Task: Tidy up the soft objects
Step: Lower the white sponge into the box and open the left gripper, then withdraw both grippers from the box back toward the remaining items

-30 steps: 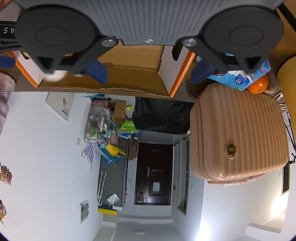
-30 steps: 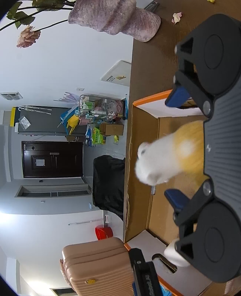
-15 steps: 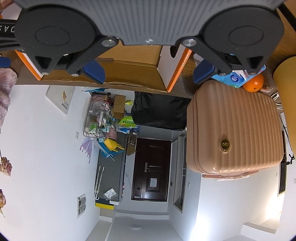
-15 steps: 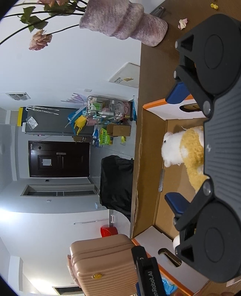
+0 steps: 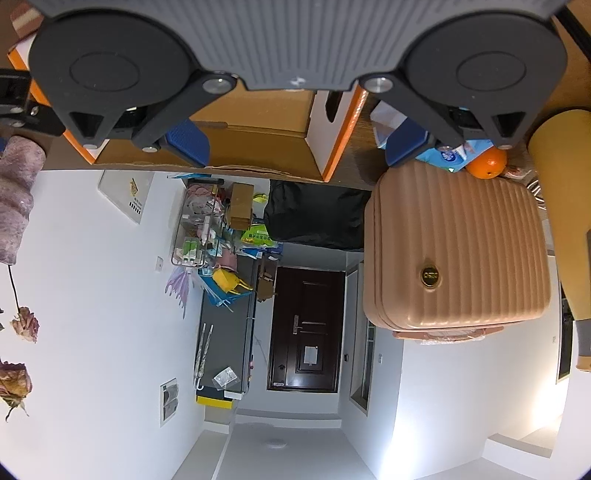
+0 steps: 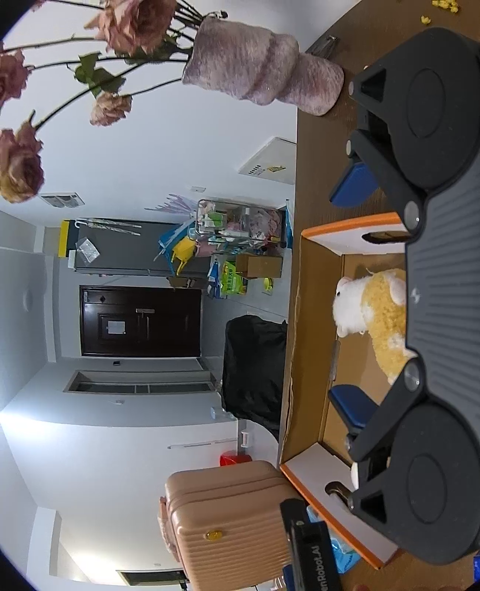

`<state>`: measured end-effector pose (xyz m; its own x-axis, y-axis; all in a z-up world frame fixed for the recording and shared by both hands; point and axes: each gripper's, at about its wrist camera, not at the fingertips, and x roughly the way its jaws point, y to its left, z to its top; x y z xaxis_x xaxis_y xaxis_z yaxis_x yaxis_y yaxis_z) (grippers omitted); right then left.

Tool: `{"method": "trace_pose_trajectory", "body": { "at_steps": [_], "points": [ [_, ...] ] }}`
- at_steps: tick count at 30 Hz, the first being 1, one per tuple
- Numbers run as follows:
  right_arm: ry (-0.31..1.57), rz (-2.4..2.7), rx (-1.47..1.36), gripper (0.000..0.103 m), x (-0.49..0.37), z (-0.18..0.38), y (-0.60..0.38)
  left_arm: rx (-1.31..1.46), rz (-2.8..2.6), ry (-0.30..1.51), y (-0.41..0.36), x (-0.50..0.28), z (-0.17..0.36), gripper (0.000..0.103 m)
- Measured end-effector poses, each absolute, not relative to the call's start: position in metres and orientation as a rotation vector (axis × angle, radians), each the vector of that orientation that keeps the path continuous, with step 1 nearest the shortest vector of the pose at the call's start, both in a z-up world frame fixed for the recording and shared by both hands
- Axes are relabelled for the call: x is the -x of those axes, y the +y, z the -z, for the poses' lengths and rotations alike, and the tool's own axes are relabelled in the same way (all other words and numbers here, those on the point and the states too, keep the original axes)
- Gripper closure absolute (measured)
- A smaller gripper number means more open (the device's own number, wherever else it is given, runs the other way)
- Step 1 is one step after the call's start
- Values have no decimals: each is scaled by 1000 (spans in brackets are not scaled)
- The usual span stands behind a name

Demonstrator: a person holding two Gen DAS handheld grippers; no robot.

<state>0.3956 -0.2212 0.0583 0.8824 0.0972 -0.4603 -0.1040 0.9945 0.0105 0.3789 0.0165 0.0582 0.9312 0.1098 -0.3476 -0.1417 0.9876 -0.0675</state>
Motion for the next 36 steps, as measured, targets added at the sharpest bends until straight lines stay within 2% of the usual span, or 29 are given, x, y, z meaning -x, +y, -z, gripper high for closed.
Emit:
{"method": "trace_pose_trajectory", "body": {
  "at_steps": [36],
  "points": [
    [357,-143,25,0,-254,-46,-227,91,-154,348,48,-269,-49,0]
  ]
}}
